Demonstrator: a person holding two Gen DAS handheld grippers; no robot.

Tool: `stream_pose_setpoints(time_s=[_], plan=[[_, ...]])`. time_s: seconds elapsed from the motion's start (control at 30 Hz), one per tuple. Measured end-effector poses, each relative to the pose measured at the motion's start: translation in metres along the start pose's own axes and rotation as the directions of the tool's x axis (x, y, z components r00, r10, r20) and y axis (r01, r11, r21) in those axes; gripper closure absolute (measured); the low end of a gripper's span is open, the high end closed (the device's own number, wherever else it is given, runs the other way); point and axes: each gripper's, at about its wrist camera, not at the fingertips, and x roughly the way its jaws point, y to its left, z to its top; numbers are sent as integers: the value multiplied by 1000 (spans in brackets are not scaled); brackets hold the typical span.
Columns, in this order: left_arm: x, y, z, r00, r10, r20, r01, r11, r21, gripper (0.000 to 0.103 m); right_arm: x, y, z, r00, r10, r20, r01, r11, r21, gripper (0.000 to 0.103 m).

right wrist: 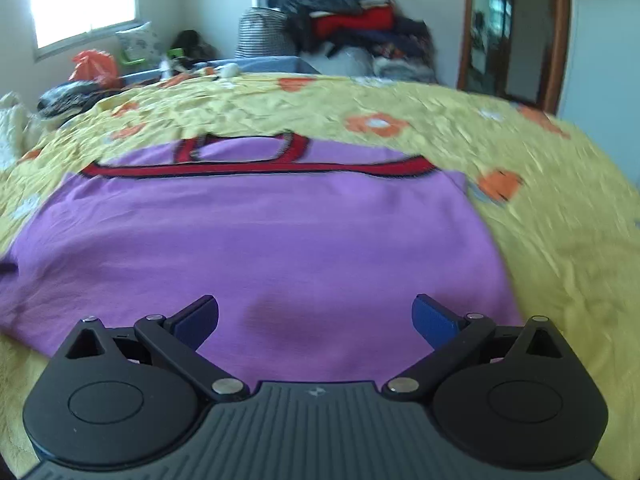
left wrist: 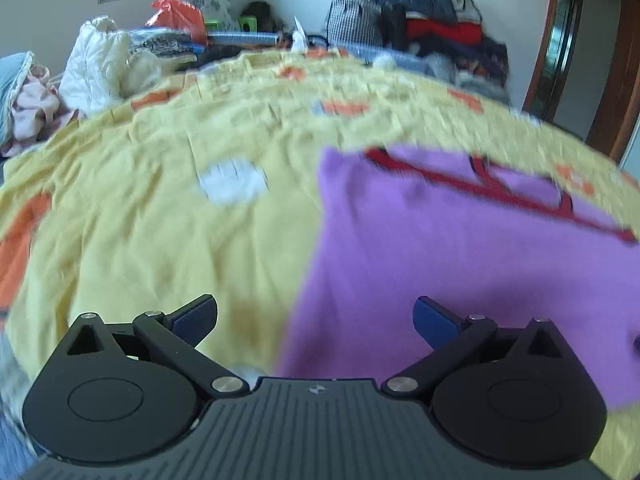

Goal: Fold small clothes

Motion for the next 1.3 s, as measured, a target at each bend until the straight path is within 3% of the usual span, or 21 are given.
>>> stream_pose_setpoints(time_s=[0.13,0.2,0.27,0.4,0.47,0.57,0.67,0.7,0.8,0.93,0.97,1.03,1.07,1.1,1.17,1.23,1.3], plan=[[23,28,41,978,-208,9,208,978,-25,0,2,33,-7,999,54,-2,-54,996,-72,0],[42,35,62,949,-315,-15,315,949,-21,0,-4,49,-10,997,65,40,-60,990,-124,0],[66,38,82,924,-379,-55,378,925,-27,0,-13,64,-14,994,68,85,-50,980,-190,0],[118,45,106,870,-466,-161,453,884,-113,0,-28,78,-18,985,81,149,-40,965,-261,0],[137,47,111,856,-482,-189,459,875,-154,0,-32,78,-16,984,101,147,-62,966,-249,0],[147,39,120,817,-530,-228,517,848,-116,0,-35,75,-9,980,151,131,-118,965,-233,0],[153,27,127,801,-527,-284,525,846,-91,0,-37,81,0,970,215,118,-182,954,-237,0],[155,23,128,786,-537,-305,541,837,-80,0,-37,86,2,966,231,117,-196,948,-249,0],[159,20,127,712,-612,-344,617,780,-109,3,-37,110,7,958,263,113,-215,923,-319,0],[156,20,121,734,-601,-316,615,786,-66,20,-42,158,2,954,263,144,-164,859,-486,0],[156,22,120,743,-595,-306,606,792,-68,32,-42,172,-1,955,255,155,-135,833,-536,0],[162,29,121,741,-597,-308,595,796,-111,61,-42,200,-8,952,257,166,-98,770,-631,0],[165,31,122,745,-582,-324,578,807,-120,87,-40,213,-12,953,256,161,-86,739,-668,0],[166,32,123,752,-570,-331,572,814,-103,94,-38,225,-17,952,267,149,-87,705,-703,0],[168,34,124,743,-580,-334,581,807,-108,94,-34,245,-25,950,286,126,-97,651,-753,0],[167,34,125,745,-579,-332,580,807,-106,95,-29,260,-31,948,306,85,-127,609,-783,0],[167,35,125,747,-576,-332,576,810,-107,95,-24,272,-34,948,310,79,-125,587,-800,9]])
